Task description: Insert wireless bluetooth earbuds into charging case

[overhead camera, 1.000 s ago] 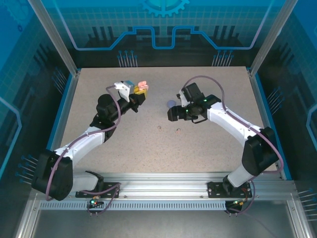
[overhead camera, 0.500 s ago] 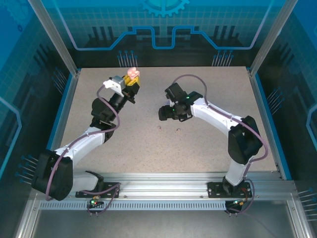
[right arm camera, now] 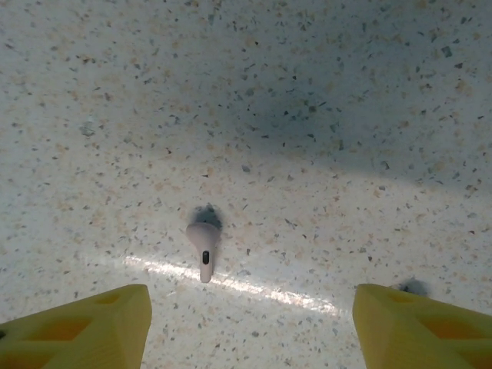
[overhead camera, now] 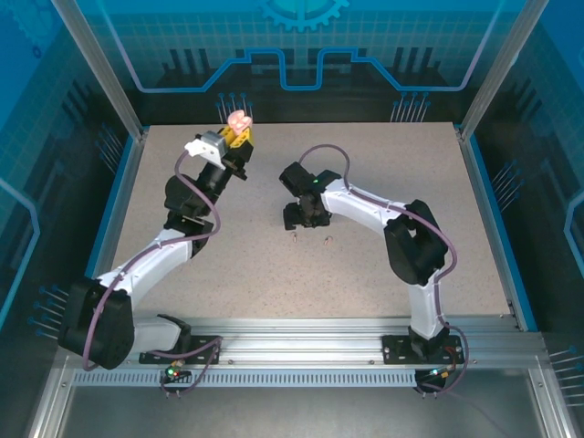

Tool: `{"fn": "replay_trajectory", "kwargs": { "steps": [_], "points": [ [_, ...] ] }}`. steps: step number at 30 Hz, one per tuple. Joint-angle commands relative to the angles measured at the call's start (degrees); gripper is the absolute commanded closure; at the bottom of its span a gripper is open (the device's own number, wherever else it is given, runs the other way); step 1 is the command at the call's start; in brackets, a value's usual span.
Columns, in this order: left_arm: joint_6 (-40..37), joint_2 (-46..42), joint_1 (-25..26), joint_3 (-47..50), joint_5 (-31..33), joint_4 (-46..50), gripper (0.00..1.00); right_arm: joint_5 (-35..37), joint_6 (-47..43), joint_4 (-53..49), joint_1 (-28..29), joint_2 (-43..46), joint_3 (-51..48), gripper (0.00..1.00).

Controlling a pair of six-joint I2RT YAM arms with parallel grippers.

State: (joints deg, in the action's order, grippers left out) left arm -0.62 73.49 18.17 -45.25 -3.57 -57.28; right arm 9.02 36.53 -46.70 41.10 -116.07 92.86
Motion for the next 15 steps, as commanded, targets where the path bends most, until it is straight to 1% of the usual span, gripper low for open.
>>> {"fn": "replay_trajectory", "kwargs": {
  "steps": [1, 9, 15],
  "points": [
    [-2.1, 0.9, 0.4, -2.5, 1.5, -1.1, 1.00, 1.2, 0.5, -2.9, 1.3, -2.6, 2.5, 0.32],
    [-1.2, 1.7, 0.4, -2.8, 0.8, -1.0, 1.00, 1.0, 1.3, -4.7, 1.9, -7.6, 6.8, 0.37],
    [-0.3, 1.9, 0.4, -2.9, 0.7, -1.1, 1.00, 1.8, 3.2, -8.1, 2.4, -11.8, 11.4, 0.43]
  ]
}}
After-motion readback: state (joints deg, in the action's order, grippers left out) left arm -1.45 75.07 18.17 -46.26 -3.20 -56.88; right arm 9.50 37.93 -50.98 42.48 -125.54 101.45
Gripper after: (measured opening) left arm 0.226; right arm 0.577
